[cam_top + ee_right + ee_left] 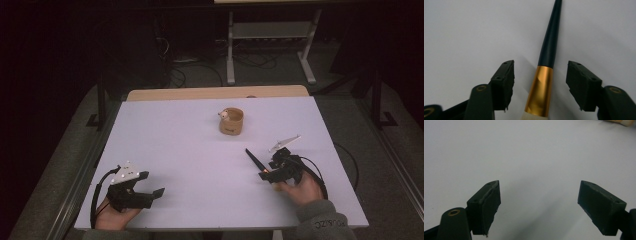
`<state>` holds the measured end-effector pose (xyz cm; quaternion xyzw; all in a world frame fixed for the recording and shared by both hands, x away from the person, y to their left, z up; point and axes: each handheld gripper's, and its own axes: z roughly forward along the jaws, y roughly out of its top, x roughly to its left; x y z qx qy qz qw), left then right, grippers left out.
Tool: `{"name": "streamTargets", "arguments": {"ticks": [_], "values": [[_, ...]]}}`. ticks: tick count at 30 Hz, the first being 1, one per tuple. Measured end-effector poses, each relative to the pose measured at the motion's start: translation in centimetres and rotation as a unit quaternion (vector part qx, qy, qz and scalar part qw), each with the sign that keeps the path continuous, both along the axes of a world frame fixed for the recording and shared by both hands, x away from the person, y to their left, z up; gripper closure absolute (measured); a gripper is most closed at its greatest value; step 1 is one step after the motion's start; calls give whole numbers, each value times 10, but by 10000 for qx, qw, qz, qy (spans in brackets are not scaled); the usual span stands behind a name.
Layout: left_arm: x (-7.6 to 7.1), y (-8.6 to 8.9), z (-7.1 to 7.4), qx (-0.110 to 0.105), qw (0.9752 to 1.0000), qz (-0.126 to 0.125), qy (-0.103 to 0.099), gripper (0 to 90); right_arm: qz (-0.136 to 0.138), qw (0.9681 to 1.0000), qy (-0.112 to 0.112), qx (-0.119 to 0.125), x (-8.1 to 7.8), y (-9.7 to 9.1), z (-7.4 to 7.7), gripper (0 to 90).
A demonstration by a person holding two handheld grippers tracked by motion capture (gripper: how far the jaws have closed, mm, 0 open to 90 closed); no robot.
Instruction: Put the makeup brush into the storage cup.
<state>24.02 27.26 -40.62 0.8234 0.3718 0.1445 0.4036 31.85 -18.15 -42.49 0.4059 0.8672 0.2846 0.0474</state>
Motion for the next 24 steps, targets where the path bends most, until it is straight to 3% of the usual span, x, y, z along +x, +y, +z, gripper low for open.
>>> {"name": "streamTargets", "arguments": {"ticks": [9, 17, 24], "values": [[0, 0, -1, -19, 10000, -5, -15, 187, 19, 9998, 71, -161, 0, 2, -7, 561], [0, 0, -1, -46, 10000, 30, 16, 188, 10, 9984, -146, -551, -4, 9, -7, 632], [0, 0, -1, -38, 10000, 23, 23, 189, -104, 9979, -123, -619, -4, 12, -6, 696]]}}
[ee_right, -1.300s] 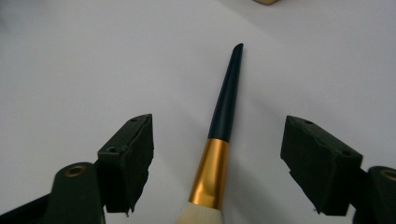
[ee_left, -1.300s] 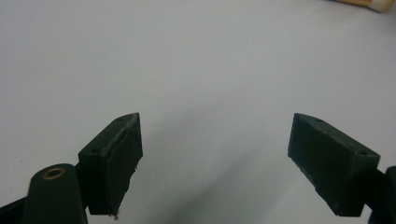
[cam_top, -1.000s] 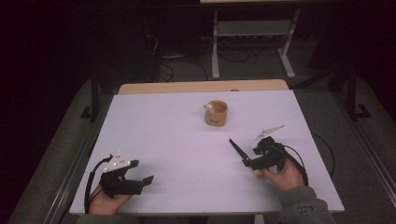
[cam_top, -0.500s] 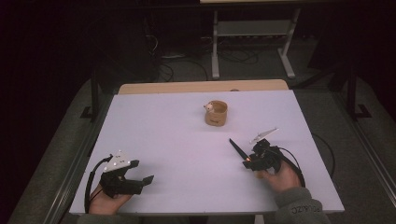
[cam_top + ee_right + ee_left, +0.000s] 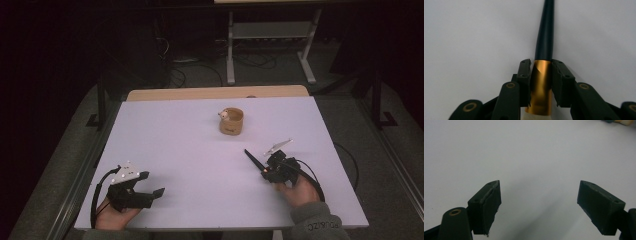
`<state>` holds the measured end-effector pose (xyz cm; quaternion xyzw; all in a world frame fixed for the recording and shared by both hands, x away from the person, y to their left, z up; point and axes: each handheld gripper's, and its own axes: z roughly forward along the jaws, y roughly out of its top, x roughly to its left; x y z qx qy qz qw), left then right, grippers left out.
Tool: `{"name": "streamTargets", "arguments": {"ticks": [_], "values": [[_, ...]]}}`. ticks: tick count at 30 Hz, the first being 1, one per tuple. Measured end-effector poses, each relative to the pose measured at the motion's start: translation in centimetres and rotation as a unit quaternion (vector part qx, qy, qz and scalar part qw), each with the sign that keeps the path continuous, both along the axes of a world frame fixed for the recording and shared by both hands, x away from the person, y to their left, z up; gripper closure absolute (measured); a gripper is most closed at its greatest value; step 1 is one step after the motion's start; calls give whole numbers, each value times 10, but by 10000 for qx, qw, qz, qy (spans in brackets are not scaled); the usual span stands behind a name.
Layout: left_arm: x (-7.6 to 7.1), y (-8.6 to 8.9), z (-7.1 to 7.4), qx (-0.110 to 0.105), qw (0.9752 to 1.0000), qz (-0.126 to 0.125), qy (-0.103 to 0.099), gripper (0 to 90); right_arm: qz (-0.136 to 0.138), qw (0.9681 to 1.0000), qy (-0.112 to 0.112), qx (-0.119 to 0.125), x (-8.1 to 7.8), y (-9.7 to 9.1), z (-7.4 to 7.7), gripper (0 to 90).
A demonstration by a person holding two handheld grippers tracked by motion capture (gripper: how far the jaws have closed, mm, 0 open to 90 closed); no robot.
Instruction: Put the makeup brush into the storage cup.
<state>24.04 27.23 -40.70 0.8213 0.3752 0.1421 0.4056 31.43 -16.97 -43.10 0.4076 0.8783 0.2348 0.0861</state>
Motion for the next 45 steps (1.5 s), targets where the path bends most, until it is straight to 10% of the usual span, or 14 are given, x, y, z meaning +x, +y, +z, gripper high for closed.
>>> {"name": "streamTargets", "arguments": {"ticks": [45], "values": [[4, -4, 3, 22, 9999, -151, 44, 204, 59, 9988, 16, 495, 1, -21, 16, 713]]}}
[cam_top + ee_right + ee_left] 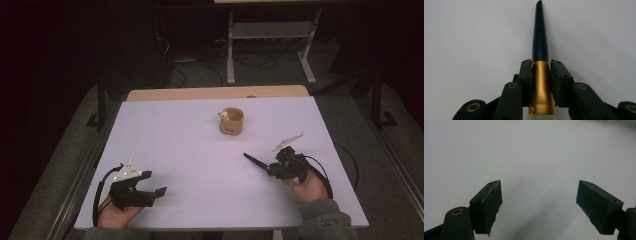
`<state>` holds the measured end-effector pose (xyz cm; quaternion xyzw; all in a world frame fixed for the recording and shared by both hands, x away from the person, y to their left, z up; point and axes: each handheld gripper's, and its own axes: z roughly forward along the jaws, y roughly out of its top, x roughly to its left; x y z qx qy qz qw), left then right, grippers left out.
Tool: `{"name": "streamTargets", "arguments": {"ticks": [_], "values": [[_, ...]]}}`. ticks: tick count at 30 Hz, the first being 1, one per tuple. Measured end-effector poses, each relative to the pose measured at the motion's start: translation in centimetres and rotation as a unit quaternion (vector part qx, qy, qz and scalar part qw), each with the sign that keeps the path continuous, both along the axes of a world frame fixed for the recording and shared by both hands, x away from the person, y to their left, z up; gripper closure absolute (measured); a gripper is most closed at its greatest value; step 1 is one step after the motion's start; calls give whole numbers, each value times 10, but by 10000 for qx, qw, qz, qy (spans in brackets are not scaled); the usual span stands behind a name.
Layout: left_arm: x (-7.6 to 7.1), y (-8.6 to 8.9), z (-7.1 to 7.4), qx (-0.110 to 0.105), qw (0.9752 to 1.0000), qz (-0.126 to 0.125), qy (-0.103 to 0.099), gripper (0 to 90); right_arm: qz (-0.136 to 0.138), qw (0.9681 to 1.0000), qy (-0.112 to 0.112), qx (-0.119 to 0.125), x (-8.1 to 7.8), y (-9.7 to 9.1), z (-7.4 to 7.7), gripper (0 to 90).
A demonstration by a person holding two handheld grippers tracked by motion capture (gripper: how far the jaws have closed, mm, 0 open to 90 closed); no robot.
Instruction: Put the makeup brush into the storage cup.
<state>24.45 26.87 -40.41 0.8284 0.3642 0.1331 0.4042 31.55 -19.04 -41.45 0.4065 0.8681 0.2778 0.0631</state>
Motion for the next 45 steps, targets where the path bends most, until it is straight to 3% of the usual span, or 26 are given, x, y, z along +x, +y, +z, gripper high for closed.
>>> {"name": "streamTargets", "arguments": {"ticks": [14, 24, 28, 31, 36, 41, 45], "values": [[3, -8, 2, 60, 9999, -118, 34, 210, 179, 9995, -176, 215, -5, 2, 19, 713], [7, -32, 26, 212, 9979, -600, -93, 224, 754, 9957, -365, 406, -16, 15, 48, 713], [8, -46, 39, 287, 9957, -858, -177, 228, 1098, 9922, -417, 424, -21, 25, 62, 713], [9, -55, 47, 326, 9938, -1041, -199, 233, 1197, 9910, -361, 472, -24, 30, 67, 712], [10, -69, 59, 424, 9899, -1337, -223, 236, 1526, 9864, -375, 489, -30, 43, 79, 712], [12, -83, 67, 480, 9853, -1621, -244, 245, 1893, 9796, -464, 496, -35, 56, 87, 712], [13, -94, 69, 597, 9803, -1874, -204, 249, 2267, 9722, -461, 367, -38, 71, 85, 712]]}}
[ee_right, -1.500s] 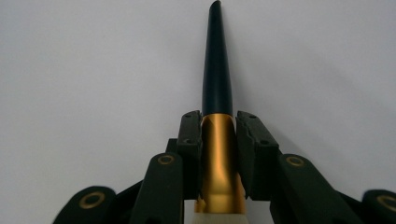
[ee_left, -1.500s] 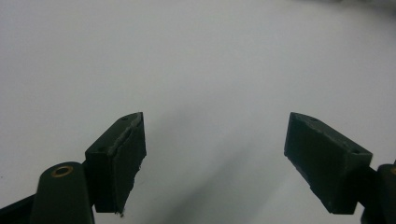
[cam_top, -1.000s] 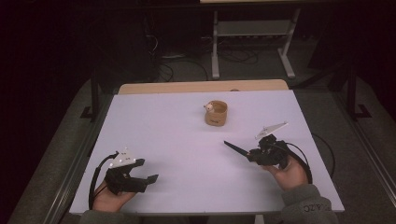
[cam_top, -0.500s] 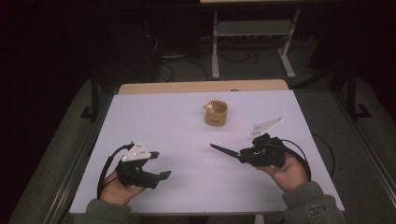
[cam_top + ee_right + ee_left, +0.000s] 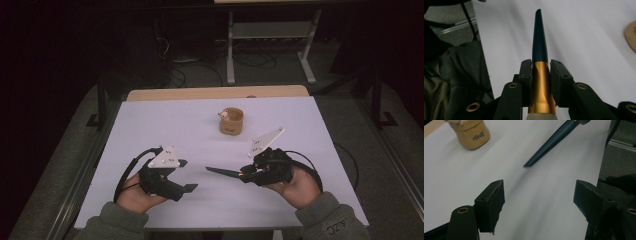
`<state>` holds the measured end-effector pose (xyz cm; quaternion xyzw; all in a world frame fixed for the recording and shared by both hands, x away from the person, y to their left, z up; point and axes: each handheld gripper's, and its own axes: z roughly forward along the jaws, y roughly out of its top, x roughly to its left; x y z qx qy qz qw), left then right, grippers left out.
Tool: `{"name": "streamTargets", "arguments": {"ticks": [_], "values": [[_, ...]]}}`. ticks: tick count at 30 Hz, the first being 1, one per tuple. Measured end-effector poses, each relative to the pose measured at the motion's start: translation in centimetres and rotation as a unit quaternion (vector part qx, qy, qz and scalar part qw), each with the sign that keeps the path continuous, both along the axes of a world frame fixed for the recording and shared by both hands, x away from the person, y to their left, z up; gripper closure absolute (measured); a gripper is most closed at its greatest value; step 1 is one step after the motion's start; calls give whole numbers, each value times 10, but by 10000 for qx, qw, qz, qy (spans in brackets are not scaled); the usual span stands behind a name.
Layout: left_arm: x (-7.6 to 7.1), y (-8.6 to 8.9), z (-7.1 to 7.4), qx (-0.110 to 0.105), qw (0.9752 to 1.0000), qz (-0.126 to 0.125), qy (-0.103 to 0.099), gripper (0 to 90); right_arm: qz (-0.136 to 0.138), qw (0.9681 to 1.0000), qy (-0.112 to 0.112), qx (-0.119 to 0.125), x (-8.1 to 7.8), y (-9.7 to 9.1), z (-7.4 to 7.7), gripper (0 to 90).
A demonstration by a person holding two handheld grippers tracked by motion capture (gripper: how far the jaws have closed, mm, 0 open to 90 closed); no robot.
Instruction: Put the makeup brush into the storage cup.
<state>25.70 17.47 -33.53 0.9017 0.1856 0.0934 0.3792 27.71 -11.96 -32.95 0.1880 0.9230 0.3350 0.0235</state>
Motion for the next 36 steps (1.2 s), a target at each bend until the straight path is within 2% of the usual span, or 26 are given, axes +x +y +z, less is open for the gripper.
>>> {"name": "streamTargets", "arguments": {"ticks": [3, 7, 9, 10, 11, 16, 19, 21, 22, 25, 26, 27, 29, 32, 35, 36], "values": [[2, -9, -3, 108, 9996, -258, 56, 264, 242, 9997, -45, -42, -1, 10, -3, 712], [1, -21, -9, 173, 9985, -481, 189, 284, 461, 9989, 31, -71, -4, 23, -6, 712], [2, -28, -11, 314, 9969, -675, 241, 301, 564, 9983, 54, -103, -4, 29, -8, 712], [2, -31, -13, 320, 9968, -682, 253, 309, 620, 9980, 60, -103, -4, 31, -9, 712], [3, -33, -14, 428, 9958, -760, 268, 327, 738, 9972, 87, -73, -5, 35, -9, 712], [6, -43, -22, 551, 9926, -979, 469, 402, 851, 9962, 148, -120, -7, 42, -10, 712], [7, -46, -25, 672, 9895, -1160, 537, 470, 1022, 9946, 116, -156, -7, 45, -12, 712], [6, -48, -27, 714, 9875, -1281, 584, 555, 1192, 9926, 157, -180, -9, 48, -13, 712], [5, -49, -28, 735, 9859, -1367, 631, 555, 1192, 9926, 157, -180, -9, 48, -13, 712], [1, -50, -29, 820, 9820, -1573, 651, 655, 1315, 9910, 184, -195, -11, 49, -13, 712], [-1, -51, -30, 784, 9814, -1607, 695, 700, 1358, 9903, 205, -200, -12, 50, -13, 712], [-2, -52, -30, 862, 9800, -1687, 614, 720, 1385, 9899, 207, -230, -12, 50, -14, 712], [-4, -52, -31, 945, 9775, -1795, 582, 740, 1493, 9882, 229, -235, -13, 51, -14, 711], [-7, -52, -32, 948, 9773, -1816, 542, 751, 1572, 9871, 226, -219, -13, 52, -16, 709], [-8, -50, -34, 800, 9810, -1680, 553, 756, 1556, 9875, 189, -172, -9, 48, -18, 677], [-8, -49, -34, 786, 9816, -1668, 501, 756, 1471, 9888, 191, -146, -8, 46, -19, 601]]}}
